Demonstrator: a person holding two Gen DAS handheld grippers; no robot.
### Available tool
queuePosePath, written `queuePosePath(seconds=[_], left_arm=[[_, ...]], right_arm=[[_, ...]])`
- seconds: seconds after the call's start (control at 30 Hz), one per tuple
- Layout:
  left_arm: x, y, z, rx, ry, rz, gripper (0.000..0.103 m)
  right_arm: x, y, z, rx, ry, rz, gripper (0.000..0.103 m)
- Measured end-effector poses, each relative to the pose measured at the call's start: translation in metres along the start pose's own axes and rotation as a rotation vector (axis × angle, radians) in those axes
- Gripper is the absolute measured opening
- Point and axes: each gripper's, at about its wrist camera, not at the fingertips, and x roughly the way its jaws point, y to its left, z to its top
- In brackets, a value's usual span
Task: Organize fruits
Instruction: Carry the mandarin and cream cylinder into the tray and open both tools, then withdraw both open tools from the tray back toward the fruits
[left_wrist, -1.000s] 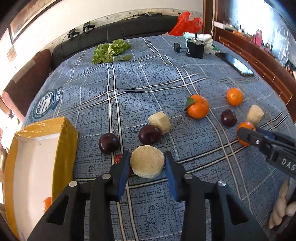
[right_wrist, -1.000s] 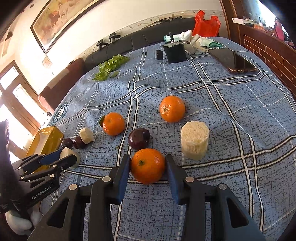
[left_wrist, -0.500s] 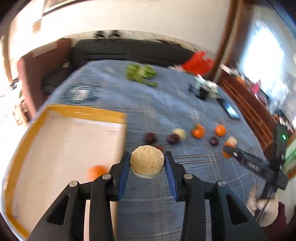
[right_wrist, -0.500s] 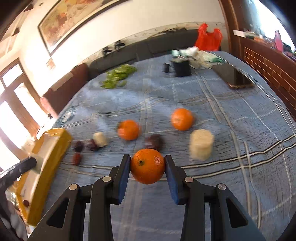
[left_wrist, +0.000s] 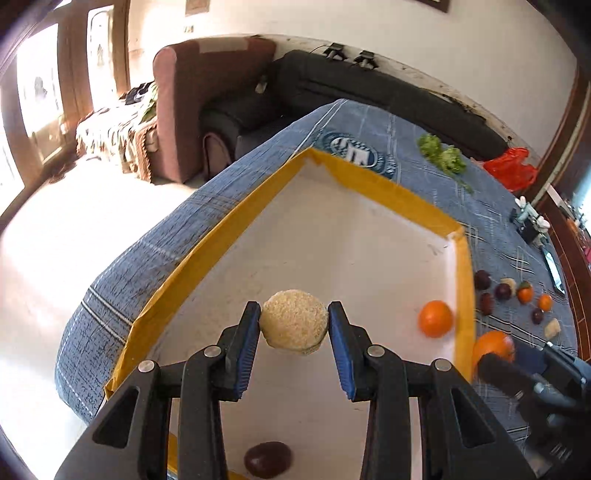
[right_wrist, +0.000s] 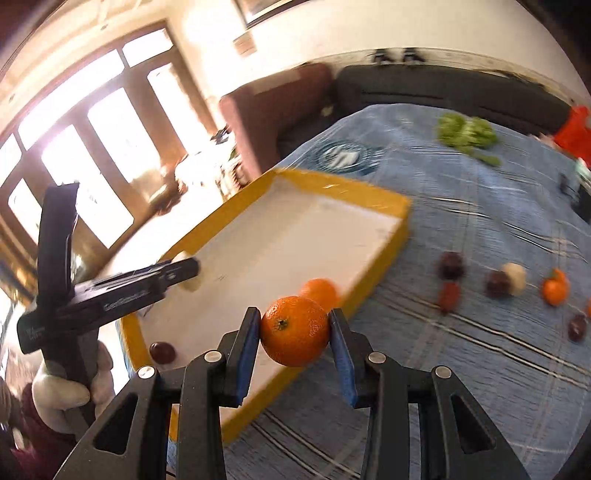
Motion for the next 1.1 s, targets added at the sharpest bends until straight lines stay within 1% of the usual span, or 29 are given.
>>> queuePosePath(seconds=[0.07,0.2,0.33,0.37,0.4,0.43,0.47,0.53,0.63,0.83,0.97,1.1], left_arm=[[0.005,0.005,-0.002,-0.012,0.011,0.01,0.036],[0.008,0.019,-0.005,-0.032,0.016,0.016,0.036],[0.001,0.026,-0.005,-0.05,-0.006,0.03,0.037],[-0.002,0.026,-0.005,-0.051,-0.014,0.035,0.039],[-0.005,0.028,-0.004,-0.055,-0.022,0.04,0.044],[-0.009,0.028,-0.004,-0.058,-0.032,0.044,0.047],[-0.012,0.027,-0.004,-0.059,-0.042,0.051,0.052],[-0.02,0.024,-0.004,-0.057,-0.067,0.072,0.061],[-0.032,0.018,-0.006,-0.046,-0.1,0.092,0.066],[-0.053,-0.008,-0.009,0.015,-0.155,0.125,0.07],[-0.062,-0.029,-0.013,0.073,-0.187,0.138,0.071],[-0.07,-0.05,-0.017,0.119,-0.199,0.112,0.073]], right_arm=[[0.018,0.012,0.001,-0.024,0.04,0.012,0.042],[0.048,0.03,-0.002,-0.083,0.098,-0.013,0.042],[0.06,0.044,-0.004,-0.12,0.111,-0.024,0.042],[0.063,0.046,-0.005,-0.131,0.109,-0.03,0.043],[0.063,0.049,-0.005,-0.143,0.103,-0.043,0.043],[0.063,0.05,-0.005,-0.153,0.099,-0.042,0.044],[0.063,0.053,-0.006,-0.157,0.097,-0.038,0.044],[0.059,0.053,-0.004,-0.155,0.085,-0.031,0.046],[0.046,0.052,-0.003,-0.152,0.051,-0.027,0.049],[0.007,0.034,-0.008,-0.093,-0.03,-0.037,0.057],[-0.014,0.009,-0.013,-0.031,-0.063,-0.058,0.058],[-0.033,-0.023,-0.024,0.055,-0.081,-0.078,0.058]])
